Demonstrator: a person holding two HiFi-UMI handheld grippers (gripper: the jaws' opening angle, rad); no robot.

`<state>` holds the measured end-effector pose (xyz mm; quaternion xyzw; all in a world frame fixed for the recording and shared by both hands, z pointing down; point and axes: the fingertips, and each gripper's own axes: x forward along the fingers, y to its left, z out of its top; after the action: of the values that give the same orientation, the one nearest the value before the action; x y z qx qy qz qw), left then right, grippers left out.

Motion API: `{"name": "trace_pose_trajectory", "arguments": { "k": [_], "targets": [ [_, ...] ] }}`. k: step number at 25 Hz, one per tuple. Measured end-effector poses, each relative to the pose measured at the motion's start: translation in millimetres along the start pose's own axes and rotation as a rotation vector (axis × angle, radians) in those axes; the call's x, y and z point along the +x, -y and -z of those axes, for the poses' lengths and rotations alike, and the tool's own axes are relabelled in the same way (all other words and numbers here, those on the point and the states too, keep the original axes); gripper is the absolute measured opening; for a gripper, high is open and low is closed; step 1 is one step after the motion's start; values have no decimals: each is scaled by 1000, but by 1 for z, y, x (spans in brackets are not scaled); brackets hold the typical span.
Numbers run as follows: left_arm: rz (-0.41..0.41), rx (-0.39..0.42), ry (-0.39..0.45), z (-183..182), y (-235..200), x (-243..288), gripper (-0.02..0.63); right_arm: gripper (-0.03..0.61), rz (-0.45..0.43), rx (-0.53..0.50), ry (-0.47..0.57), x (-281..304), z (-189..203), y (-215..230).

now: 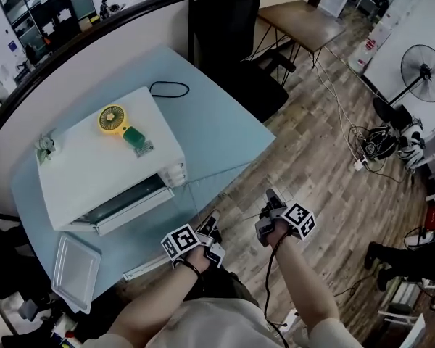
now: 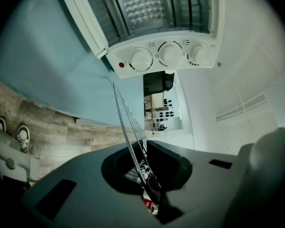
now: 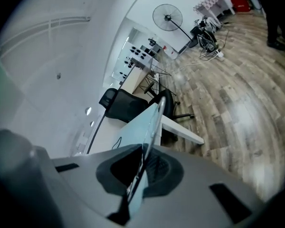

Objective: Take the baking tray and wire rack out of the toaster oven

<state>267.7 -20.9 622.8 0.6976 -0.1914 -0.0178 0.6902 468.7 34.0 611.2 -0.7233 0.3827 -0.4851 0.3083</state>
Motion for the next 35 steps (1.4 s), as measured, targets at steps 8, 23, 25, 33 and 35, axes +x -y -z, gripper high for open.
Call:
{"name": "trace_pose_trajectory", "arguments": {
  "k": [8,23,25,33,35],
  "targets": [
    [-54,-75,0,-5,-33,34,26,23,30,-59,-72,62,-7,22],
    [-111,-256,58,-4,-76,79,273,130,7,-77,-85,175,-31,22],
    [-109,-265,54,-3,-78,83,303,156,41,-71,-70,183,-29,24],
    [-137,-254,17,-2,-94,87,327,364,164,-133,-116,198,-7,30],
    [-138,-251,9,-1,-93,86,336,389,185,-146,-133,201,0,35]
  ]
}}
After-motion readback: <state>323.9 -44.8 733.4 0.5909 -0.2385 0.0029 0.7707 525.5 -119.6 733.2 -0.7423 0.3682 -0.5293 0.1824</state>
